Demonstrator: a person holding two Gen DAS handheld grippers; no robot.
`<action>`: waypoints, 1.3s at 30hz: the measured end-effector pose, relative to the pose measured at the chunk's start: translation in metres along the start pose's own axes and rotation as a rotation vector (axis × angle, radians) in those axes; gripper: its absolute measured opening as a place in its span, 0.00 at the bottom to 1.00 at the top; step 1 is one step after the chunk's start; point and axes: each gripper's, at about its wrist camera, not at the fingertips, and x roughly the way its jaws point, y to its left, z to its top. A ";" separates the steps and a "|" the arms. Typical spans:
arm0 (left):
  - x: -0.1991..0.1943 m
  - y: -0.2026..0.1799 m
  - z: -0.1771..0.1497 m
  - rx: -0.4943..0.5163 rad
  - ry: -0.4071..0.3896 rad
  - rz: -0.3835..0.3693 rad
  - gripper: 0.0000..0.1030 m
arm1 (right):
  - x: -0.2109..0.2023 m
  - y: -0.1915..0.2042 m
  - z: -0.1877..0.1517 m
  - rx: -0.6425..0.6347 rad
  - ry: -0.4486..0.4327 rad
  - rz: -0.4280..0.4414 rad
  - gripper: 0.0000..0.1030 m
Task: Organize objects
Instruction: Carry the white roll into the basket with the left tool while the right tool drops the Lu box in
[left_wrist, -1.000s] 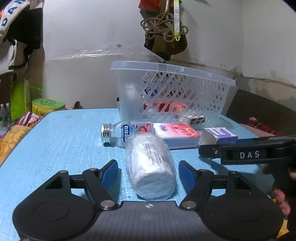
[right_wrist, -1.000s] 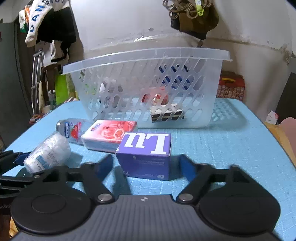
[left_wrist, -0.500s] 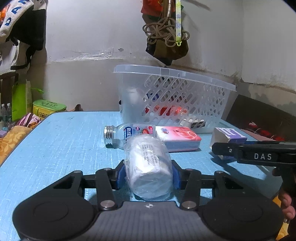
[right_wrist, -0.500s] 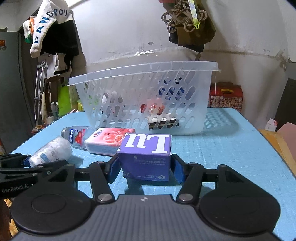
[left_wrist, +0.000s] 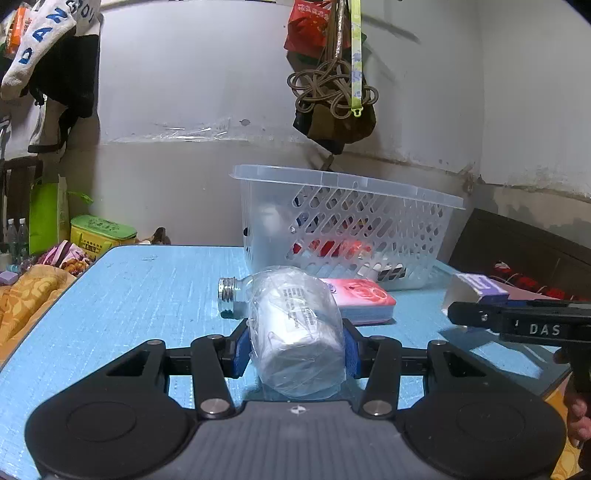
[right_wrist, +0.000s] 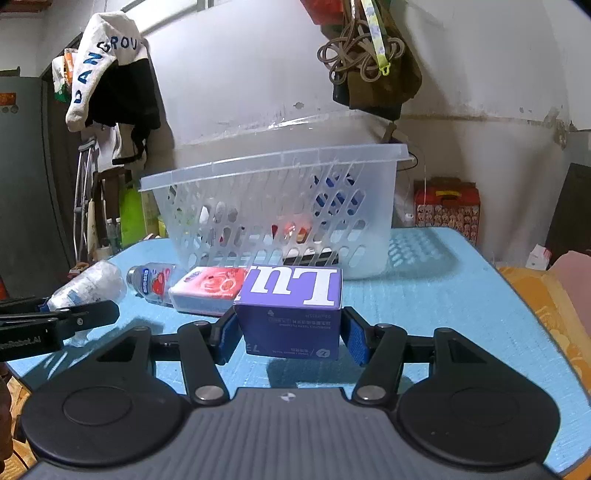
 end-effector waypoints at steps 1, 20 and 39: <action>0.000 0.000 0.000 0.001 0.000 0.000 0.50 | 0.000 -0.001 0.000 -0.001 -0.002 0.000 0.59; -0.005 -0.002 0.021 0.018 -0.048 -0.010 0.50 | -0.013 -0.011 0.011 0.021 -0.032 0.027 0.59; -0.007 -0.009 0.066 0.062 -0.091 -0.056 0.50 | -0.026 -0.006 0.049 -0.015 -0.102 0.079 0.59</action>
